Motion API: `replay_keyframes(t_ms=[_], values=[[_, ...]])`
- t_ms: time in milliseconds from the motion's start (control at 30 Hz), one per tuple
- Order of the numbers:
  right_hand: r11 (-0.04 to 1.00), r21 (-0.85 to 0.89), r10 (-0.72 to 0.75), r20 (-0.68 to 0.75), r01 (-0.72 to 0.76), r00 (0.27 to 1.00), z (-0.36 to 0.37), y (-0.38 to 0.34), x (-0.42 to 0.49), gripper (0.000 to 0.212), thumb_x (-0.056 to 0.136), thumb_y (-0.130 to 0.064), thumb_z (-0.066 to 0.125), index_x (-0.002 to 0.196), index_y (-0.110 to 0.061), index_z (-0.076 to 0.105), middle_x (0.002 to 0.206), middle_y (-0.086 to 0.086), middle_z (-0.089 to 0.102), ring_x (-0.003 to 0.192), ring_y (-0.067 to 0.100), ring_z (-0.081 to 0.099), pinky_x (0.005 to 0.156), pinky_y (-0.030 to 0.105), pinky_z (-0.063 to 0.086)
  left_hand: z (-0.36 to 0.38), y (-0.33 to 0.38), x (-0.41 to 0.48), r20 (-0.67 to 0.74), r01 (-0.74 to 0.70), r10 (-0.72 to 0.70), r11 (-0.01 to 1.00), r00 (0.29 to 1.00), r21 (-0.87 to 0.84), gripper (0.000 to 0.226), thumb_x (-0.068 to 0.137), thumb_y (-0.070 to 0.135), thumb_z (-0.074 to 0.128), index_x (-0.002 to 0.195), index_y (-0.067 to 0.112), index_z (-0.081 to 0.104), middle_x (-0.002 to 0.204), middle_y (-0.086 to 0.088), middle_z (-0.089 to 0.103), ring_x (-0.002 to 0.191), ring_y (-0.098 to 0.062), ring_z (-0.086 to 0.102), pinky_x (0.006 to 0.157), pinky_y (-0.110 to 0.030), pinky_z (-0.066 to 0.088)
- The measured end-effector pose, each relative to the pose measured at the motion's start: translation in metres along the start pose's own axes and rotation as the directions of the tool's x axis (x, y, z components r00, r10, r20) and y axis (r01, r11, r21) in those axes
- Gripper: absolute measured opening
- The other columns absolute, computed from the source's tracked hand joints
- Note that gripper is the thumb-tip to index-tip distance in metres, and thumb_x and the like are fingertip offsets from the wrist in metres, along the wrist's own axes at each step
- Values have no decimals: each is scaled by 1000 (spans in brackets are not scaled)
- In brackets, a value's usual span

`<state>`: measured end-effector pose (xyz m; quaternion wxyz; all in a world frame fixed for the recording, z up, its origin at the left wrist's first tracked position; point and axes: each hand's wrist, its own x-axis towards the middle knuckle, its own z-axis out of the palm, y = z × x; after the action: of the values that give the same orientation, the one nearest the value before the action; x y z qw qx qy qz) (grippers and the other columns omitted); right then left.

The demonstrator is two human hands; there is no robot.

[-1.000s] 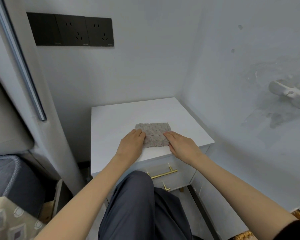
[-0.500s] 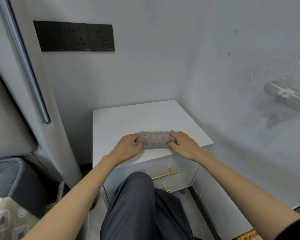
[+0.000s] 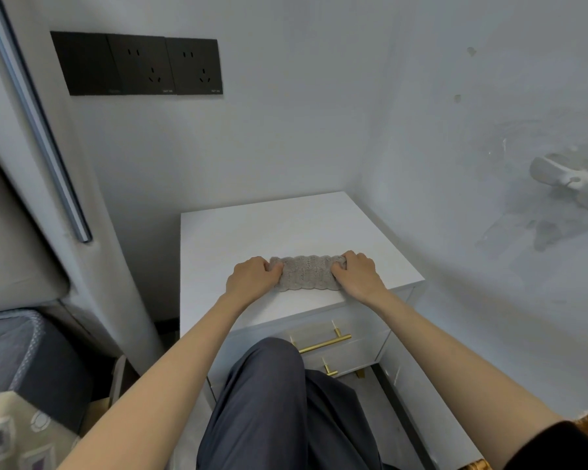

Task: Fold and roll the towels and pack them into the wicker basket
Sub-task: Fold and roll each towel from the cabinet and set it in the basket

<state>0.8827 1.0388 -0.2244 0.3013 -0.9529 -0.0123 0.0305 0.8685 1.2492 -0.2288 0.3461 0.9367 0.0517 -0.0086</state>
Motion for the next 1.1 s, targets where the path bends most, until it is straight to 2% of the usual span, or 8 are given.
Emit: replay_keyframes(t_ms=[100,233,333,500,600,733,967,1100], values=[[997,0,71,18,-71,997,2,1,9,23,92,-31,41,80,-13,43,86,6,43,92,26,38,83,39,36,1,-1,6,-10,33,-33,999,999,3,32,92,42,48,73,16,49,70,1,51,80,-24,47,67,-29,36],[988,-66,148,89,-142,985,0,-3,20,37,91,-36,43,62,-20,26,69,0,33,85,25,36,81,37,34,5,2,9,17,64,-65,994,998,85,43,94,40,43,59,14,42,65,-4,46,87,-39,54,69,-32,37],[979,-122,180,123,-165,976,0,-7,22,39,93,-36,42,62,-20,25,80,7,40,88,26,36,81,36,30,7,6,12,27,90,-96,982,995,166,46,96,41,39,92,1,60,102,-18,61,107,-37,53,87,-41,41],[989,58,125,142,-135,982,-7,-3,15,37,92,-27,45,61,-18,26,64,2,31,68,22,32,62,30,26,7,13,9,-34,64,-59,982,998,175,20,95,31,40,83,15,41,74,4,48,82,-23,51,78,-35,22],[968,234,68,120,-94,990,-14,1,1,25,92,-28,49,75,-15,36,67,-1,40,65,15,37,55,27,26,5,17,3,2,7,-7,1000,1000,-23,16,98,26,42,94,11,41,81,2,49,83,-23,47,78,-34,28],[966,250,47,76,-64,996,-29,11,-18,19,90,-29,52,91,-15,38,80,-3,46,69,9,44,57,24,32,0,32,-14,144,-39,98,929,985,-368,20,100,27,43,106,8,43,104,-9,54,88,-19,49,73,-28,39],[986,163,-72,219,37,973,-68,24,-68,37,88,-18,52,122,-16,38,114,-2,50,105,14,51,79,22,44,12,77,-49,208,-187,318,858,925,-478,10,98,22,48,98,14,43,93,0,58,74,-6,52,53,-7,40],[986,168,-34,259,-10,965,-83,40,-101,36,90,-24,51,122,-17,35,108,-5,51,97,12,52,75,22,44,29,104,-67,279,-264,418,850,865,-455,14,97,24,51,100,12,44,78,5,53,68,-7,47,56,-13,39]])
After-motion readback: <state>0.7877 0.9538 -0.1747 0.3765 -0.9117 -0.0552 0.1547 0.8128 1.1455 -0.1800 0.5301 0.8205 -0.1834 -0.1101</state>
